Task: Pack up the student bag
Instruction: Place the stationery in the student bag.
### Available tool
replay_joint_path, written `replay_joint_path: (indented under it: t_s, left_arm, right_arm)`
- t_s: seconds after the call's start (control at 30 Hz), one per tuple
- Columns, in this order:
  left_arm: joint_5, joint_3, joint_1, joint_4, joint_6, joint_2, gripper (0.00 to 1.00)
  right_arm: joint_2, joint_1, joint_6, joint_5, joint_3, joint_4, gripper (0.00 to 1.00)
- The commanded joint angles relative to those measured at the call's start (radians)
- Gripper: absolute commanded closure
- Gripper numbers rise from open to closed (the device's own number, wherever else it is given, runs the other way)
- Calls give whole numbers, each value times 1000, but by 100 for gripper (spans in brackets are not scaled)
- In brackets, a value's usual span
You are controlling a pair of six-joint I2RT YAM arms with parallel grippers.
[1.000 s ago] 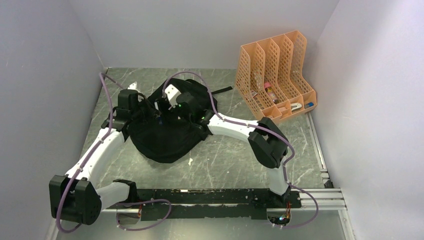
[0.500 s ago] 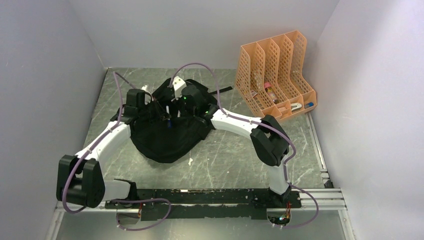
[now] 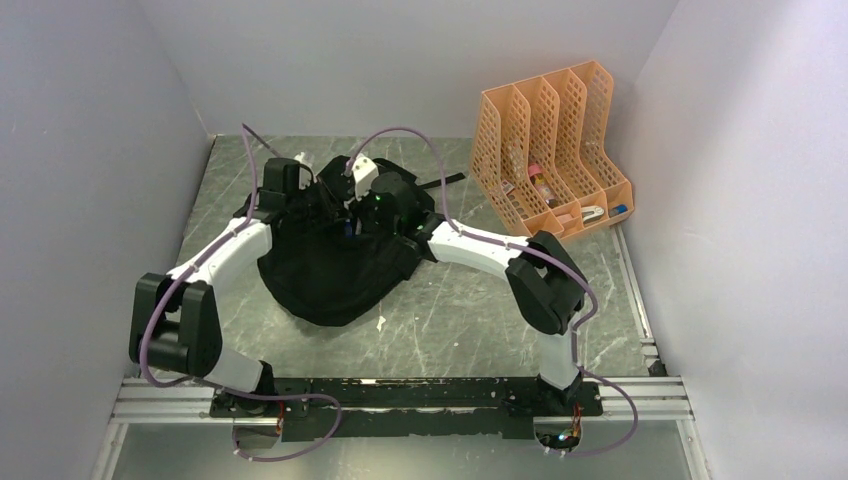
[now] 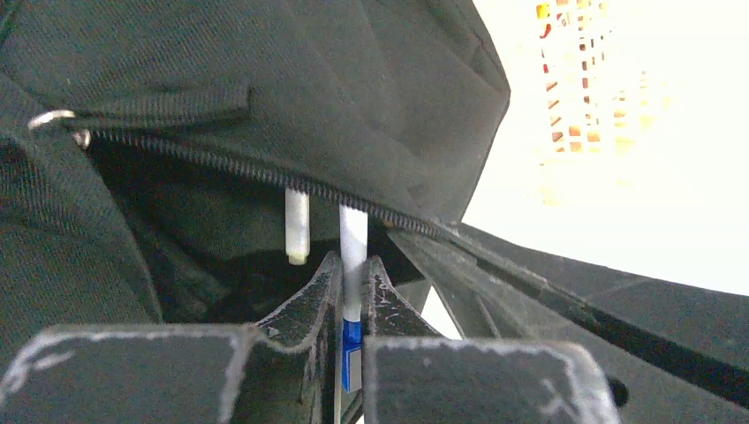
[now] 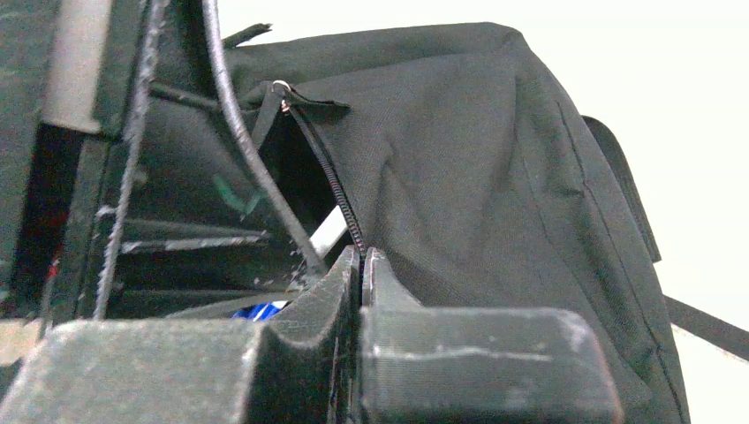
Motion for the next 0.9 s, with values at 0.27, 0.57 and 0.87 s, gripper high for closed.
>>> replay_joint_path:
  t_s: [0.27, 0.57, 0.87]
  left_arm:
    - [10, 30, 5, 221, -90, 122, 95]
    - [-39, 102, 6, 184, -61, 158, 62]
    - [-83, 68, 8, 90, -29, 80, 53]
  right_arm:
    - [-92, 0, 49, -56, -67, 91, 100]
    - [-92, 1, 115, -96, -92, 101, 99]
    - [-87, 1, 133, -105, -92, 97, 98]
